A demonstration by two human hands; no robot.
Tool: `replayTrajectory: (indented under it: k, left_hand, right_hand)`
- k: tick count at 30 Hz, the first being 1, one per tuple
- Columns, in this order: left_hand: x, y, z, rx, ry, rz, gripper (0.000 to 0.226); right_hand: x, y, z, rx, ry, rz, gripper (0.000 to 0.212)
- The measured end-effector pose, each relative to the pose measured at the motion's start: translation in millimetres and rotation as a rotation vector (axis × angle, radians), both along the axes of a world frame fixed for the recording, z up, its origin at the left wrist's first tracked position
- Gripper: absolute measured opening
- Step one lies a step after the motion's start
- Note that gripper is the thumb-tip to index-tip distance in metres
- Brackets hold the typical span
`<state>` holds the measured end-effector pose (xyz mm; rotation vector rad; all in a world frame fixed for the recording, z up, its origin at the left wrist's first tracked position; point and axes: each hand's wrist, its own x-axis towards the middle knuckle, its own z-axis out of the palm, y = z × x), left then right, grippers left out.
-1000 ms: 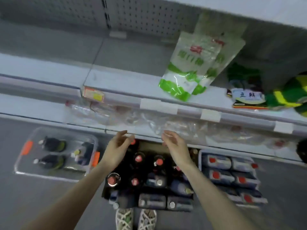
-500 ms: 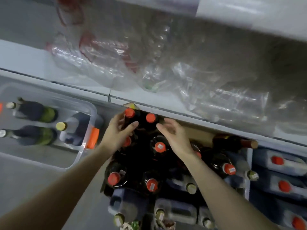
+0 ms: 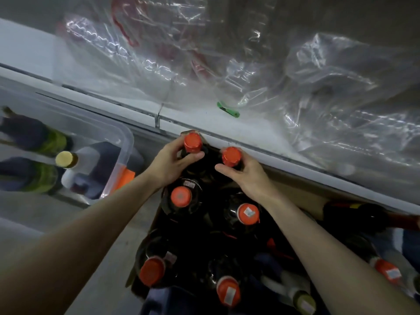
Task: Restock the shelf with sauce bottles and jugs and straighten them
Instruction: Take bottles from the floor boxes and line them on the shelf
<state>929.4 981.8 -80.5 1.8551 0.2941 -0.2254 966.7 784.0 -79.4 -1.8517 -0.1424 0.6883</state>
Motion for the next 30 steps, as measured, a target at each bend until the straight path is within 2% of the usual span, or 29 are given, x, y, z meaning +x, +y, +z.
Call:
replayTrajectory:
  k: [5,7,11,17,20,22,24,25,26,28,30]
  left_hand:
    - [0.2,7.6,7.6,0.054,-0.039,-0.014,0.044]
    - [-0.8,8.5,22.2,0.046,-0.049,-0.019,0.047]
    - [-3.5,8.1,75.6,0.006,-0.081,0.01,0.034]
    - [-5.5,3.4,209.6,-0.022,-0.161,0.044,0.023]
    - [-9.0,1.3,306.7,0.012,-0.22,0.029,0.017]
    - [-13.0,1.2,385.5,0.017,-0.286,0.026,0.028]
    - [-12.9,0.3,466.8,0.018,-0.365,0.027,0.046]
    - [-12.1,-1.0,507.1,0.03,-0.402,0.028,0.046]
    - [-12.9,-3.7,547.2,0.048,-0.441,0.024,0.041]
    - [-13.3,-11.6,626.9,0.051,-0.53,0.011,0.022]
    - [-12.4,-20.2,706.3,0.062,-0.615,-0.006,0.014]
  right_hand:
    - [7.7,-2.4,13.4,-0.029,-0.039,0.013,0.018]
    - [8.2,-0.4,32.5,-0.018,-0.037,0.031,0.017]
    - [5.4,-0.5,85.1,-0.011,-0.063,-0.013,0.014]
    - [-0.3,-0.5,213.6,0.002,-0.11,-0.053,0.012]
    - [1.1,-0.5,311.6,0.001,-0.161,-0.054,0.009]
    - [-1.8,-1.5,391.1,0.016,-0.218,-0.048,0.005]
    - [-1.6,-0.1,471.8,-0.01,-0.313,-0.037,0.017]
    - [-1.3,0.1,511.2,-0.013,-0.355,-0.033,0.027]
    - [-3.0,-1.3,550.4,-0.013,-0.387,-0.035,0.032]
    - [-7.4,-5.4,629.1,0.013,-0.446,-0.05,0.026]
    - [-11.5,-11.1,707.1,0.036,-0.526,-0.055,0.022]
